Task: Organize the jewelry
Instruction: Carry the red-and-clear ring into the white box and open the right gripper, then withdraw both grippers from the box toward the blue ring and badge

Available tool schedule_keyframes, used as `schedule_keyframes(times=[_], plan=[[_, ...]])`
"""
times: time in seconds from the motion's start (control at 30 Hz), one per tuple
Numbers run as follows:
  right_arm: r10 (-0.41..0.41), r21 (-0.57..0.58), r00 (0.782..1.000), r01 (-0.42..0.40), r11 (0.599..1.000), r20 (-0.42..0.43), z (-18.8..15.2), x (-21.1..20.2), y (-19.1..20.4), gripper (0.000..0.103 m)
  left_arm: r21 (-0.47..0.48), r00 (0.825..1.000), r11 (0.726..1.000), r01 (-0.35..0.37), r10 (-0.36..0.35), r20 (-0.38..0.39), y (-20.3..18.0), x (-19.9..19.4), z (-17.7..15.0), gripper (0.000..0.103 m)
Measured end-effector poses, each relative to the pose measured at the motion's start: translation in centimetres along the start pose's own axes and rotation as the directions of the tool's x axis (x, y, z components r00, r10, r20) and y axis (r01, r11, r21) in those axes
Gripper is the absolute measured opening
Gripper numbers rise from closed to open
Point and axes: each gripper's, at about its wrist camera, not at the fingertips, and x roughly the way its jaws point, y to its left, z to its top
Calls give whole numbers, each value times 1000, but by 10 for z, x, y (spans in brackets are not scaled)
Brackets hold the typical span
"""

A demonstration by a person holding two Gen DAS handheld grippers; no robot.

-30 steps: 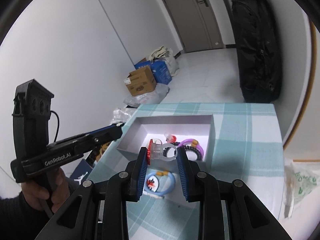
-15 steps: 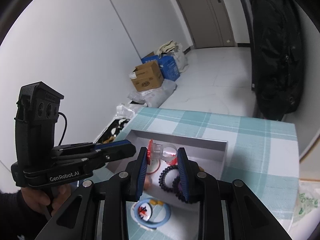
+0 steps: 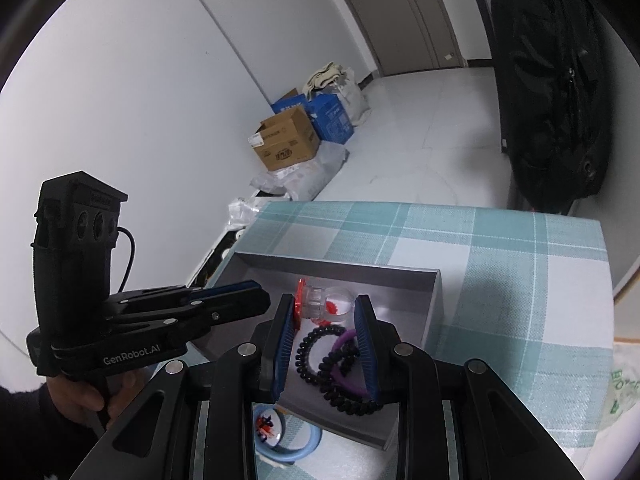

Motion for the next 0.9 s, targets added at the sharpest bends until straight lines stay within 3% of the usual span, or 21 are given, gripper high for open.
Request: schedule_keyframes(times=[0.27,0.43,0.47,0.53,0.57,0.6,0.63,0.73,0.9], plan=[[-5,-5,1000,5,1000,-6,1,2,3,29,-40,1000,999,15,-16,-23,4,7,0,8],[-18,-24,1000,18,1000,-9,-2,4,7,31,-71,999,997,42,-42,10,6,3,1,9],[-26,-28,1000,26,999,-3,-2,3,7,31,-79,999,996,43,-42,14,7,2,2,11],[-33,-38,999,34,999,10,-2,1,9,34,-87,998,995,53,-52,19,8,1,2,25],[-37,-42,999,38,998,23,-2,-2,9,43,-91,997,993,72,-70,34,8,-1,1,30],[-39,-46,998,41,998,39,-2,-6,10,52,-95,996,992,79,-75,48,9,-4,1,44],[-39,-50,998,42,998,49,-2,-8,11,54,-97,995,992,86,-80,63,9,-7,1,59],[-40,-53,996,44,998,83,-2,-17,11,62,-85,990,992,92,-82,116,7,-17,-1,62],[-69,-35,989,74,997,129,-7,-32,7,75,-87,988,991,105,-94,126,9,-22,-5,62]])
